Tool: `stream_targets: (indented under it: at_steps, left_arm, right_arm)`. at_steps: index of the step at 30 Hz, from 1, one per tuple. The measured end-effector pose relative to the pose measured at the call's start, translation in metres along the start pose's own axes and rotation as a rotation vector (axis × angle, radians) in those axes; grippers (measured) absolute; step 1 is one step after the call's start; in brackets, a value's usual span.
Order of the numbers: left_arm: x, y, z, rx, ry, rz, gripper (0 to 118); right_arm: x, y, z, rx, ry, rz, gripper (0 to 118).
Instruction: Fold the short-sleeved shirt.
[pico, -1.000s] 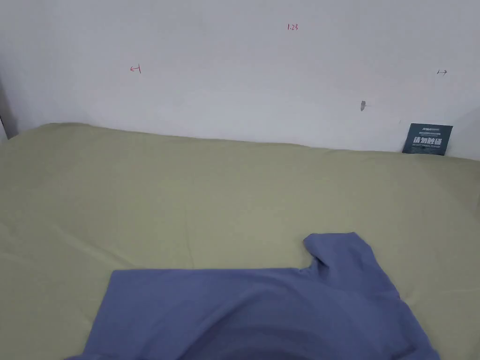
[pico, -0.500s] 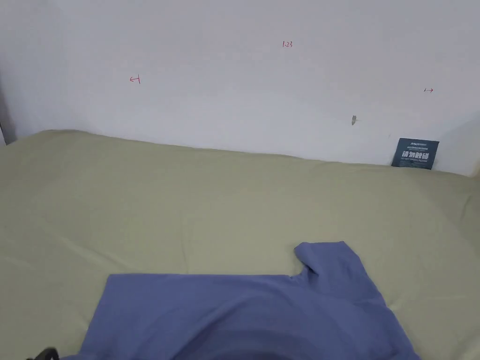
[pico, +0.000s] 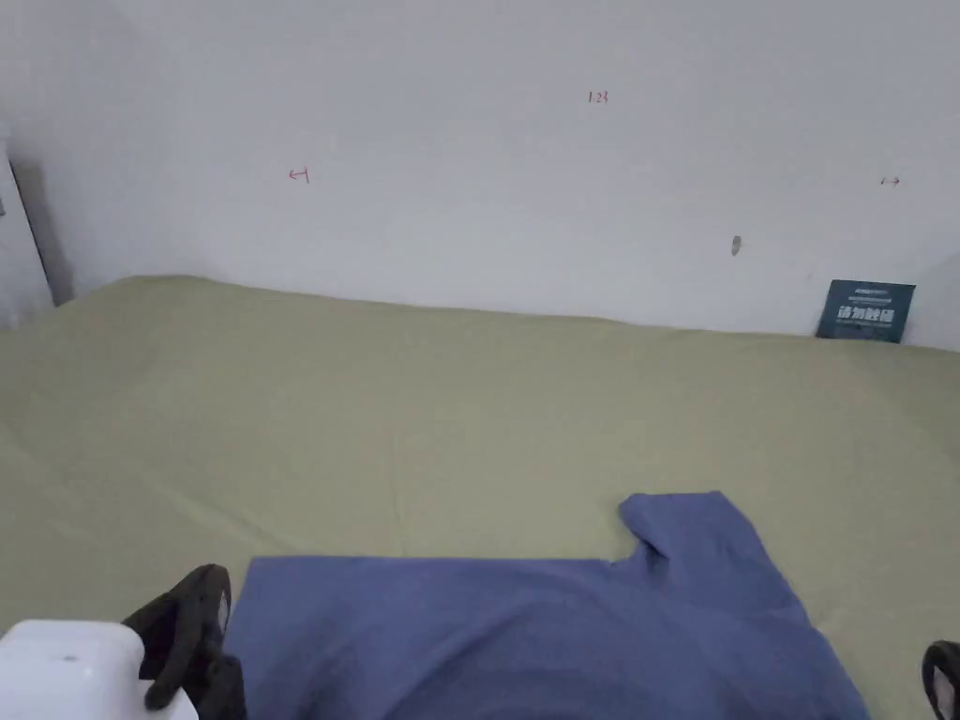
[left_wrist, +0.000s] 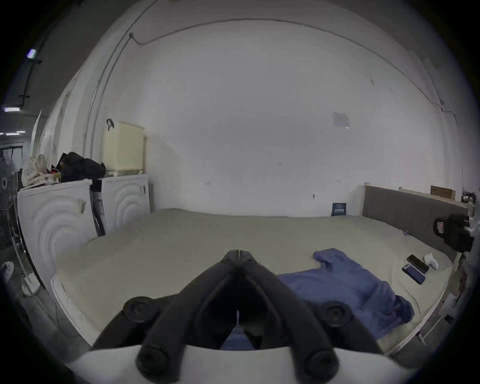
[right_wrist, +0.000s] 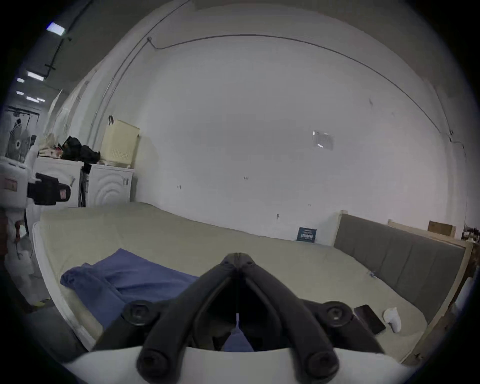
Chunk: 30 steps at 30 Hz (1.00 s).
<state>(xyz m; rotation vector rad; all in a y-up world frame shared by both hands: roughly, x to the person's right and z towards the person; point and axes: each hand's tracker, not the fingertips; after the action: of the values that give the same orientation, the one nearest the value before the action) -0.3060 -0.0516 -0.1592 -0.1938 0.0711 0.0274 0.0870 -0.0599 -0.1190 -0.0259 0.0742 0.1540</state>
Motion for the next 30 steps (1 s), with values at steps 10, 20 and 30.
stream_targets:
  at_steps: [10, 20, 30]
  left_arm:
    - [-0.063, 0.033, -0.270, -0.643, -0.205, 0.028, 97]
    - [-0.077, -0.056, -0.384, -0.970, -0.042, 0.113, 110]
    - [-0.046, -0.073, -0.361, -1.031, 0.030, -0.014, 87]
  right_arm:
    - [0.020, -0.014, -0.053, -0.105, 0.013, -0.075, 0]
    - [0.030, -0.038, -0.078, -0.236, 0.059, -0.106, 0]
    - [0.082, -0.045, -0.235, -0.474, 0.113, -0.173, 0]
